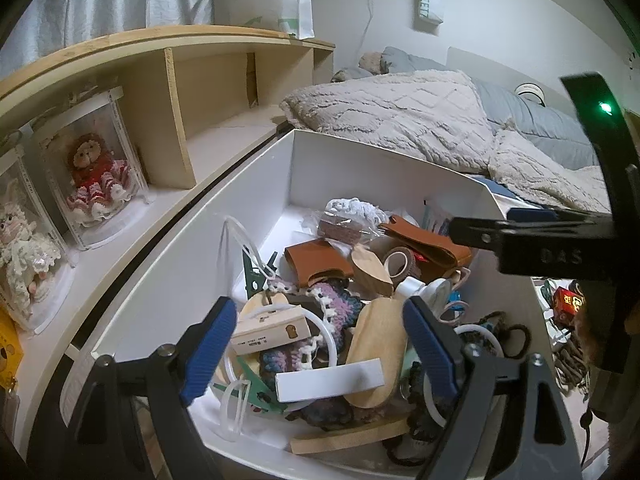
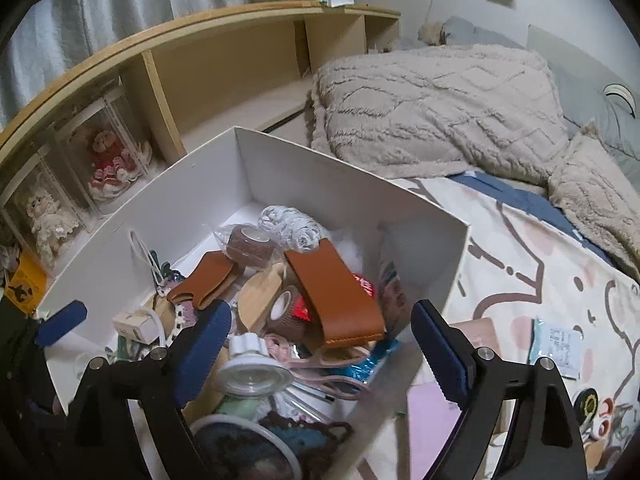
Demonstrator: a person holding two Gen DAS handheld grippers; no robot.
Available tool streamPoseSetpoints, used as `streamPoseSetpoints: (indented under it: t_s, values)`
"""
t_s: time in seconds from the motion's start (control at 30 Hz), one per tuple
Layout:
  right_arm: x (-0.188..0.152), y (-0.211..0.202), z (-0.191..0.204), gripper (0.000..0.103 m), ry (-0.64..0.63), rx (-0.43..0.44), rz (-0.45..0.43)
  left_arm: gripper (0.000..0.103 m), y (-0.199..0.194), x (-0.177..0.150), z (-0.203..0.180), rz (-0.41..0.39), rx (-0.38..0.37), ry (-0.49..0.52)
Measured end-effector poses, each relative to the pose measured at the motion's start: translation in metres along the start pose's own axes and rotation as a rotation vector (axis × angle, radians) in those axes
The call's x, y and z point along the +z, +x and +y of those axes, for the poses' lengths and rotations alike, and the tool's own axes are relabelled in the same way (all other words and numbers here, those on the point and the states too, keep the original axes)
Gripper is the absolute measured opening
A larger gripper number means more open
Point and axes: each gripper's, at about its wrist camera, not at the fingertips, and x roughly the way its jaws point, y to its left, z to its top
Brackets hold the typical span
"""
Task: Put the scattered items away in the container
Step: 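Withdraw both tools from the box back toward the bed items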
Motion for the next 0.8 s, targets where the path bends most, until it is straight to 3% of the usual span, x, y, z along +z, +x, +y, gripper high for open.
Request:
streamPoseSetpoints:
  t_s: [0.1,0.3,0.43,0.8]
  values:
    - [-0.004,-0.005,-0.003,0.091,0.001,0.003,-0.01,0.103,-0.001,0.001,0.0,-0.006,-0.002,-0.01]
    - [-0.013,-0.017,0.0,0.092,-0.039,-0.022,-0.036,0.103,-0.003,0.002,0.001,-0.015,0.0,-0.022]
    - [-0.017,-0.025,-0.002,0.103,-0.044,-0.012,-0.056,0.103,-0.005,0.003,0.003,-0.025,0.006,-0.035]
    - [-0.028,-0.037,-0.008,0.103,-0.036,-0.016,-0.087,0.103,-0.012,0.005,0.0,-0.048,0.005,-0.039]
